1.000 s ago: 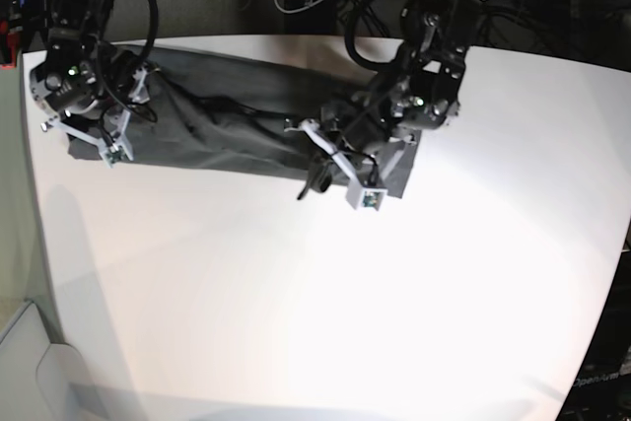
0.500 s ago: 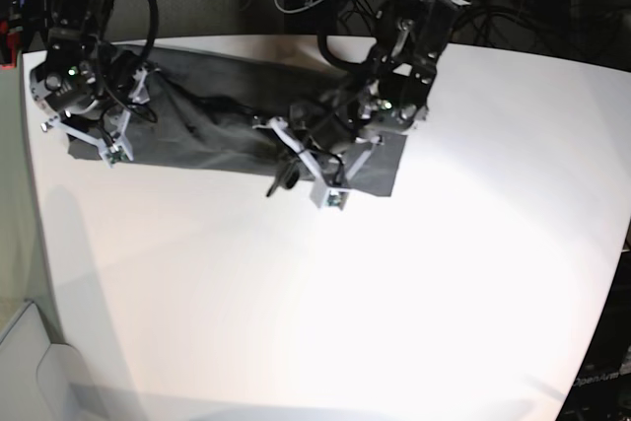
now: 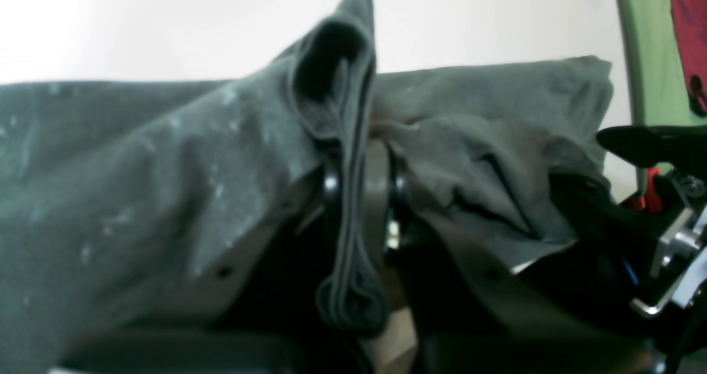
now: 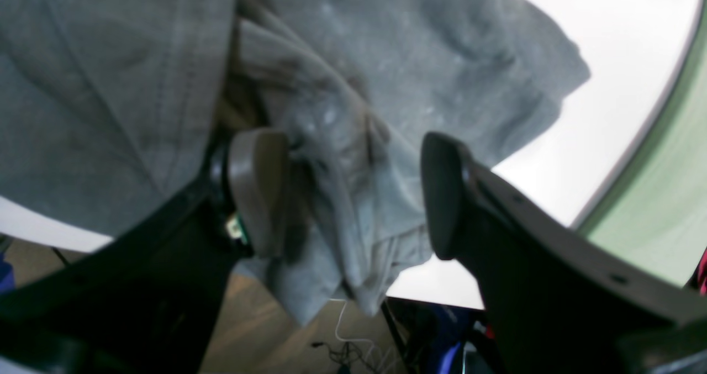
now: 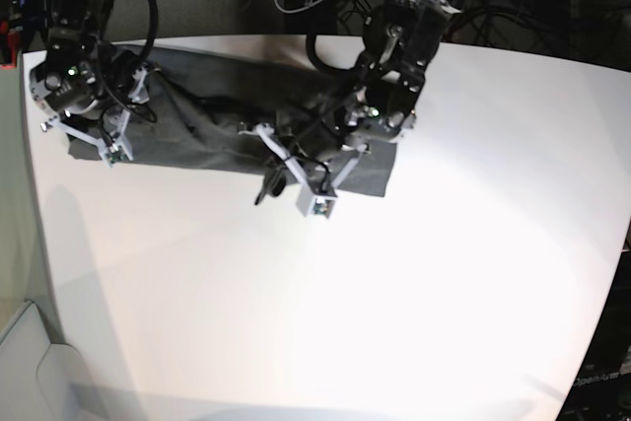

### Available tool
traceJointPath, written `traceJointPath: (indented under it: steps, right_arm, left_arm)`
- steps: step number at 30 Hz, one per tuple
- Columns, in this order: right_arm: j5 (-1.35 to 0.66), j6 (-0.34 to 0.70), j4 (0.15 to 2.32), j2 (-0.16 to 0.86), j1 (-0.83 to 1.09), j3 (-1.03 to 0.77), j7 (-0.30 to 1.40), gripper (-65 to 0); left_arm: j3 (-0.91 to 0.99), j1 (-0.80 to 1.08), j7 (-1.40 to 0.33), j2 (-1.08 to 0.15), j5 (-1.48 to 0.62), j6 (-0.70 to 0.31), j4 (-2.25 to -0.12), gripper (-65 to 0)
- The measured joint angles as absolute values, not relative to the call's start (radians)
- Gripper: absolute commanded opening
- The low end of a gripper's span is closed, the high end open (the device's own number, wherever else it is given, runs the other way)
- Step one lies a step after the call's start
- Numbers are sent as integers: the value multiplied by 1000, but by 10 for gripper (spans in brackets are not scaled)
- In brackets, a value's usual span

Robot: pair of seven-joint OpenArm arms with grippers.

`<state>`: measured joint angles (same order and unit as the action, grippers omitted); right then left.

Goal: Layout the t-shirt on the table in an organized manner, then fold the t-shirt properly
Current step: 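Lay the held end onto the shirt middle and release the left gripper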

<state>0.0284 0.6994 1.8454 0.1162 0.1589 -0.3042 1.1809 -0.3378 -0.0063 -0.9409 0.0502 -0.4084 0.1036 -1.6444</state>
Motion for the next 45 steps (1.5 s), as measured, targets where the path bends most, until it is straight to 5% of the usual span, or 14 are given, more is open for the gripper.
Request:
traceJointPath:
  steps: [6, 9, 14, 28, 35, 45]
  right_arm:
    - [28, 699, 1845, 116, 159, -304, 1181, -269]
    - [28, 699, 1845, 116, 141, -304, 1180, -269]
    - [28, 699, 1847, 116, 134, -302, 1179, -269]
    - [26, 700, 1941, 91, 96, -361, 1309, -253]
    - [34, 699, 1942, 37, 14, -565, 1399, -212]
    - [22, 699, 1879, -7, -6, -590, 1396, -212]
  left_arm:
    - [-338, -6, -941, 51, -411, 105, -1645, -267]
    - [-339, -2, -941, 50, -415, 101, -1650, -189]
    - [-331, 6, -904, 46, -458, -4, -1721, -189]
    - [12, 68, -862, -196, -643, -12, -1744, -183]
    - [10, 30, -855, -197, -659, -16, -1595, -183]
    - [-147, -49, -856, -238, -666, -17, -1499, -185]
